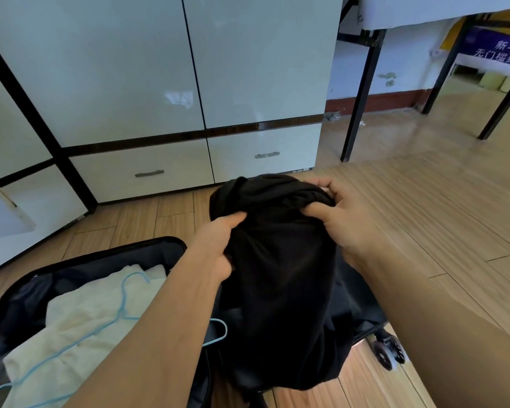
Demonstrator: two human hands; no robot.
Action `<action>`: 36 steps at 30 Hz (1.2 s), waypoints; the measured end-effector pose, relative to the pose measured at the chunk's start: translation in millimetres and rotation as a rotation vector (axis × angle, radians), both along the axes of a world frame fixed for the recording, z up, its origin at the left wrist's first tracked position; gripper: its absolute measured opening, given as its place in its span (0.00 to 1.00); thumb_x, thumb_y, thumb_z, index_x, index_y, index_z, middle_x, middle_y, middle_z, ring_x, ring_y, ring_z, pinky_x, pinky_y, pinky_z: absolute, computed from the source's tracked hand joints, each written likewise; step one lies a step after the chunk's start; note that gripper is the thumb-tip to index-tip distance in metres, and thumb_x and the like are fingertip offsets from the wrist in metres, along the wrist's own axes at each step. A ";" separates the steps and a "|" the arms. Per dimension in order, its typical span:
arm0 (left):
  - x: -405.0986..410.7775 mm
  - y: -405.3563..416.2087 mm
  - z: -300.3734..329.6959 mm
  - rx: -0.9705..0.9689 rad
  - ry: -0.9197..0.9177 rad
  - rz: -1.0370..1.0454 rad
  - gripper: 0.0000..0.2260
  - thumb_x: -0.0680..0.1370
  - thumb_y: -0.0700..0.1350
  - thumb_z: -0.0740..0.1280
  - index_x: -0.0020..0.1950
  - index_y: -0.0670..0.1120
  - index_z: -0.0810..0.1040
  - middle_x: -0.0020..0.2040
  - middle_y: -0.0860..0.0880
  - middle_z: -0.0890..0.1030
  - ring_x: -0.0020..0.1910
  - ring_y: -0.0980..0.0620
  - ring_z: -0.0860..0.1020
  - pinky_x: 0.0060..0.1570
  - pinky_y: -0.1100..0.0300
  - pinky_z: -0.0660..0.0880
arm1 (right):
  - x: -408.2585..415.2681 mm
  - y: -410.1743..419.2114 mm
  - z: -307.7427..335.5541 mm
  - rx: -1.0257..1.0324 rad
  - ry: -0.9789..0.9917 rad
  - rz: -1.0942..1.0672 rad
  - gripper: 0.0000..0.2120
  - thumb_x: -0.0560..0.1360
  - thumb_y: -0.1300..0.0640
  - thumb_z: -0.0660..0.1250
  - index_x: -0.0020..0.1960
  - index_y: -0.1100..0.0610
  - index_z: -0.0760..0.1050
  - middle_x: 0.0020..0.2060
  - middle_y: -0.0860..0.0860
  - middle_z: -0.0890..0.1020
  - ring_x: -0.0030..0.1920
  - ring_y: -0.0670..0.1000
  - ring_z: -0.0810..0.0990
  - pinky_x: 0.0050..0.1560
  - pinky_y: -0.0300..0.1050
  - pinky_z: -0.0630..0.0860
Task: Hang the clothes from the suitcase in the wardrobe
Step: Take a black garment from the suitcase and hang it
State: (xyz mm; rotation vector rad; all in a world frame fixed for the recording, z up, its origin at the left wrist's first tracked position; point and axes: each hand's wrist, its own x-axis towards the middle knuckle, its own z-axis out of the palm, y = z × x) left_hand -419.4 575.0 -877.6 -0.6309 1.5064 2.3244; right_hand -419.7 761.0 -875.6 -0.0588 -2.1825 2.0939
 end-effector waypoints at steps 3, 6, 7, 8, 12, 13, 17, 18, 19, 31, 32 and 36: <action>1.0 2.0 4.4 0.197 -0.024 0.078 0.07 0.78 0.44 0.65 0.53 0.42 0.79 0.50 0.43 0.83 0.51 0.43 0.80 0.50 0.50 0.76 | 0.9 0.1 5.2 -0.169 0.057 0.103 0.21 0.71 0.74 0.64 0.55 0.52 0.77 0.52 0.51 0.82 0.51 0.47 0.82 0.49 0.39 0.78; 1.6 0.7 10.7 0.300 0.028 0.089 0.13 0.78 0.48 0.63 0.55 0.42 0.81 0.53 0.42 0.84 0.55 0.42 0.80 0.60 0.47 0.74 | -3.6 7.5 -4.3 0.041 -0.033 0.086 0.23 0.69 0.74 0.63 0.57 0.51 0.76 0.54 0.52 0.82 0.55 0.52 0.81 0.53 0.45 0.78; 2.7 1.2 12.2 0.325 0.048 0.073 0.14 0.78 0.49 0.63 0.56 0.42 0.81 0.53 0.42 0.84 0.55 0.42 0.80 0.61 0.47 0.73 | -2.7 8.8 -8.0 0.233 -0.094 0.074 0.23 0.68 0.71 0.65 0.58 0.51 0.75 0.54 0.52 0.81 0.55 0.53 0.80 0.55 0.47 0.78; 3.6 2.0 11.4 0.343 0.063 0.050 0.15 0.79 0.50 0.62 0.57 0.42 0.81 0.54 0.42 0.84 0.56 0.42 0.80 0.61 0.47 0.73 | -1.1 8.5 -11.3 0.417 -0.144 0.047 0.24 0.67 0.68 0.68 0.61 0.51 0.73 0.55 0.51 0.79 0.56 0.52 0.79 0.56 0.48 0.77; 6.5 6.0 3.5 0.379 0.090 -0.018 0.16 0.80 0.51 0.61 0.59 0.43 0.81 0.56 0.42 0.83 0.57 0.43 0.80 0.60 0.48 0.74 | 2.5 -3.4 -6.4 0.362 0.045 -0.021 0.20 0.68 0.65 0.69 0.59 0.54 0.75 0.53 0.46 0.79 0.55 0.45 0.76 0.57 0.41 0.72; 6.6 6.1 2.0 0.382 0.108 -0.031 0.16 0.80 0.51 0.62 0.59 0.43 0.81 0.56 0.42 0.83 0.57 0.43 0.80 0.60 0.48 0.74 | 4.6 -9.0 1.4 0.194 0.036 0.042 0.16 0.69 0.63 0.68 0.55 0.51 0.78 0.50 0.45 0.81 0.52 0.45 0.78 0.56 0.42 0.73; 10.4 6.3 -1.7 0.318 0.169 -0.150 0.19 0.75 0.48 0.69 0.64 0.43 0.78 0.59 0.42 0.81 0.59 0.43 0.80 0.61 0.48 0.74 | 4.1 -9.5 12.0 0.297 -0.097 0.255 0.11 0.72 0.41 0.68 0.46 0.47 0.81 0.42 0.45 0.84 0.46 0.45 0.81 0.51 0.44 0.77; 11.3 6.1 -2.1 0.284 0.158 -0.186 0.19 0.74 0.46 0.70 0.63 0.42 0.78 0.59 0.42 0.81 0.59 0.43 0.80 0.60 0.49 0.75 | 4.0 -5.5 10.7 0.320 -0.179 0.327 0.14 0.72 0.39 0.67 0.46 0.49 0.81 0.40 0.44 0.84 0.44 0.45 0.81 0.49 0.43 0.77; 12.4 5.3 -2.1 0.254 0.142 -0.219 0.18 0.73 0.45 0.70 0.63 0.42 0.79 0.59 0.42 0.82 0.57 0.44 0.80 0.58 0.50 0.76 | 7.4 -3.4 11.8 0.267 -0.273 0.412 0.14 0.73 0.40 0.67 0.45 0.51 0.80 0.36 0.44 0.83 0.40 0.43 0.80 0.46 0.41 0.76; -4.6 -21.5 -13.1 0.280 -0.060 0.176 0.13 0.79 0.48 0.66 0.60 0.42 0.78 0.56 0.41 0.80 0.56 0.40 0.78 0.54 0.44 0.74 | -11.6 24.9 17.2 -0.545 0.067 -0.392 0.15 0.72 0.74 0.58 0.35 0.55 0.66 0.29 0.50 0.72 0.32 0.49 0.72 0.35 0.44 0.73; -4.5 -21.9 -12.9 0.270 -0.052 0.189 0.13 0.79 0.47 0.66 0.60 0.42 0.78 0.56 0.41 0.80 0.56 0.40 0.78 0.57 0.44 0.73 | -11.1 25.1 15.3 -0.569 0.036 -0.413 0.16 0.72 0.74 0.57 0.34 0.55 0.65 0.27 0.49 0.71 0.31 0.49 0.70 0.33 0.43 0.71; -2.0 -17.8 -16.2 0.282 -0.051 0.266 0.10 0.78 0.40 0.66 0.59 0.40 0.76 0.57 0.41 0.80 0.56 0.41 0.78 0.64 0.45 0.71 | -5.4 26.8 3.5 -0.528 -0.143 -0.328 0.10 0.70 0.69 0.57 0.37 0.57 0.72 0.33 0.52 0.75 0.36 0.51 0.74 0.38 0.47 0.73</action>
